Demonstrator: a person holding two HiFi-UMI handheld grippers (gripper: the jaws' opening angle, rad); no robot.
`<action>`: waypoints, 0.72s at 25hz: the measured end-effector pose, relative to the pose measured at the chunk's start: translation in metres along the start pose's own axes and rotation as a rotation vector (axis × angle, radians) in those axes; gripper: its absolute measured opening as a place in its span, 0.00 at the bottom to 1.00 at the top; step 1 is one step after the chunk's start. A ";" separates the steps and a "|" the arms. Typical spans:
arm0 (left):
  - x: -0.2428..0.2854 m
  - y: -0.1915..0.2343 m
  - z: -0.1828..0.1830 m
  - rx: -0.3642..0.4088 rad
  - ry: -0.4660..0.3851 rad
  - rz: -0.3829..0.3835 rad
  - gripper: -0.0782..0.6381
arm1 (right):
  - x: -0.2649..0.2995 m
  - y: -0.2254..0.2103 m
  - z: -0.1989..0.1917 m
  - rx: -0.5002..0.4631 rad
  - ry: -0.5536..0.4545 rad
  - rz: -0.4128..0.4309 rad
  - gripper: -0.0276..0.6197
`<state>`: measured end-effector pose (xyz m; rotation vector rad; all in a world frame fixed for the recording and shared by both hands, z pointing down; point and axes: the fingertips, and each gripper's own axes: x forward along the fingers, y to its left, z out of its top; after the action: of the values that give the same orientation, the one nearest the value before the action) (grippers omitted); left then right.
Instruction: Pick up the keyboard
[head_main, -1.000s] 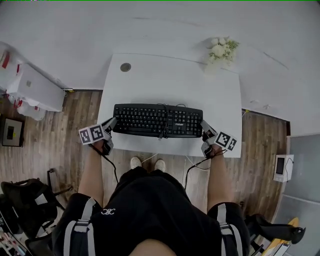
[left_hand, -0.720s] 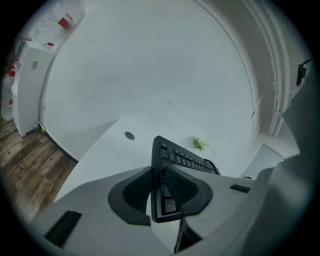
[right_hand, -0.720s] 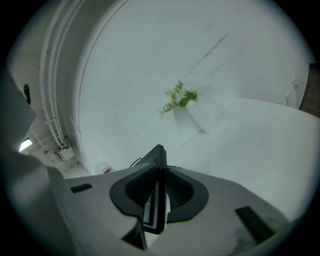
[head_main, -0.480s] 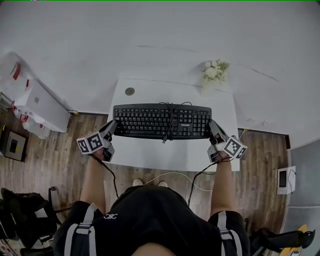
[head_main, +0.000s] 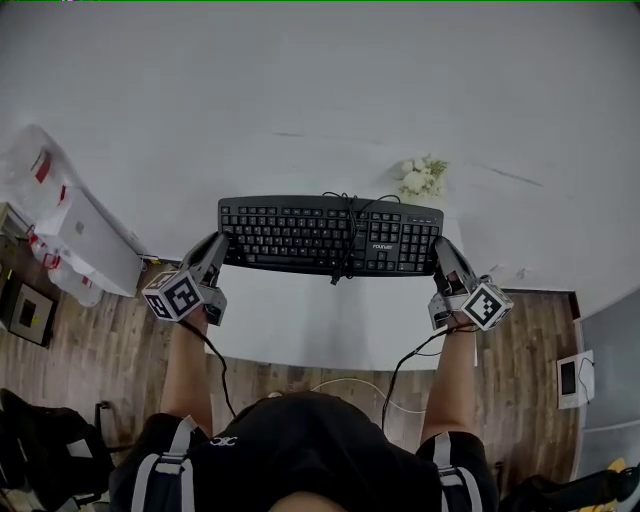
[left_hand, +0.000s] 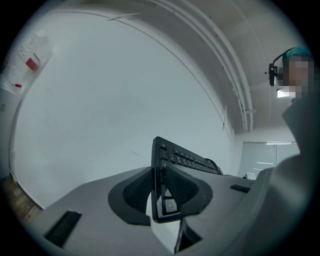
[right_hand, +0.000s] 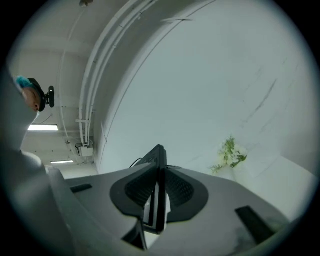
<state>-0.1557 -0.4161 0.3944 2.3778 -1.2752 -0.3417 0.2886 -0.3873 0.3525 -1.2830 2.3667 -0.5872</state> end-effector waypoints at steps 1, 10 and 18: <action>-0.004 -0.005 0.007 0.012 -0.020 -0.013 0.24 | -0.002 0.008 0.005 -0.007 -0.019 0.017 0.13; -0.007 -0.009 0.021 0.039 -0.055 -0.068 0.24 | -0.010 0.024 0.011 -0.035 -0.071 0.006 0.13; 0.000 -0.007 0.022 0.044 -0.032 -0.074 0.24 | -0.008 0.019 0.009 -0.035 -0.057 -0.013 0.13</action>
<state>-0.1593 -0.4185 0.3713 2.4708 -1.2228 -0.3787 0.2845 -0.3727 0.3358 -1.3137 2.3337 -0.5080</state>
